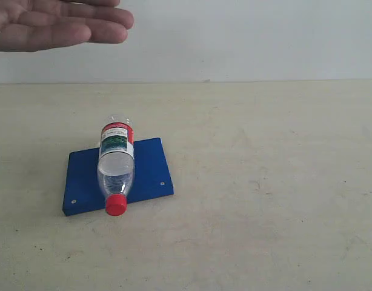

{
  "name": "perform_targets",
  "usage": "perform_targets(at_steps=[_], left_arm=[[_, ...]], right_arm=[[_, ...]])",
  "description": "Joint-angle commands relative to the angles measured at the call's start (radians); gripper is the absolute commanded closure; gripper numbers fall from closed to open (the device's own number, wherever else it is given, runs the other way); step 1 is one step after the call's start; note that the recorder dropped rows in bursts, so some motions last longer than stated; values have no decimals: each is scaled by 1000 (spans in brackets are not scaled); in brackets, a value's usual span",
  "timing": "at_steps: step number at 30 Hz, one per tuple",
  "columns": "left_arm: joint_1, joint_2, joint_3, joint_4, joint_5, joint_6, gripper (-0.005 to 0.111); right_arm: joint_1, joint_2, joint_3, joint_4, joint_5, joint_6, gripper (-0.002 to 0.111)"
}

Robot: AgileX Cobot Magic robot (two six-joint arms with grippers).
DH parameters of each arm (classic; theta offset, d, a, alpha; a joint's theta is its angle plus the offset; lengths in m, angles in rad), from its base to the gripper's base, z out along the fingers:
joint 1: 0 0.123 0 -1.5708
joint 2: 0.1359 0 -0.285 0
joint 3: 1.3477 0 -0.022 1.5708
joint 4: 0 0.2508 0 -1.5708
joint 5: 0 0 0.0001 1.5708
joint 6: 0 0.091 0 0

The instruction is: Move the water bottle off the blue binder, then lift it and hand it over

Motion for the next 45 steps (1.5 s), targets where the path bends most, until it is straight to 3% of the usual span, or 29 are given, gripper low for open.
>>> perform_targets(at_steps=[1, 4, 8, 11, 14, 16, 20, 21, 23, 25, 26, 27, 28, 29, 31, 34, 35, 36, 37, 39, 45], left_arm=[[3, -1, 2, 1, -13, 6, 102], [3, -1, 2, 1, -13, 6, 102], [3, -1, 2, 1, -13, 6, 102], [3, -1, 2, 1, -13, 6, 102], [3, -1, 2, 1, -13, 6, 102], [3, -1, 2, 1, -13, 6, 102], [3, -1, 2, 1, -13, 6, 102], [3, -1, 2, 1, -13, 6, 102], [3, -1, 2, 1, -13, 6, 102], [3, -1, 2, 1, -13, 6, 102], [3, -1, 2, 1, -13, 6, 102], [3, -1, 2, 1, -13, 6, 102], [3, -1, 2, 1, -13, 6, 102], [3, -1, 2, 1, -13, 6, 102], [3, -1, 2, 1, -13, 6, 102], [3, -1, 2, 1, -13, 6, 102], [3, -1, 2, 1, -13, 6, 102], [3, -1, 2, 1, -13, 6, 102], [3, -1, 2, 1, -13, 6, 102], [3, -1, 2, 1, -13, 6, 102], [3, -1, 2, 1, -13, 6, 102]], right_arm=[[-6, -5, -3, -52, -69, -109, 108], [-6, -5, -3, 203, -449, 88, 108], [-6, -5, -3, 365, -761, 273, 108], [-6, -5, -3, 417, -891, 711, 108], [-6, -5, -3, 415, -911, 1108, 108], [-8, -5, -3, 499, -911, 1111, 108], [-8, -5, -3, 976, -1004, 897, 108], [-5, -1, -11, 899, -1040, 780, 108], [12, 73, -111, 526, -897, 736, 108], [35, 195, -262, 25, -690, 909, 108], [83, 388, -420, -686, -601, 1409, 108], [104, 472, -484, -1046, -639, 1615, 108], [161, 682, -617, -1634, -823, 2073, 108], [221, 908, -714, -1737, -1116, 2217, 108], [336, 1198, -803, -1737, -1377, 2129, 108], [474, 1491, -844, -1737, -1272, 2028, 105], [509, 1606, -863, -1737, -1183, 2000, 96], [519, 1653, -871, -1737, -1163, 2000, 88], [523, 1721, -888, -1737, -1153, 2006, 71], [523, 1777, -902, -1728, -1153, 2035, 57], [523, 1914, -940, -1486, -1236, 2068, 53]])
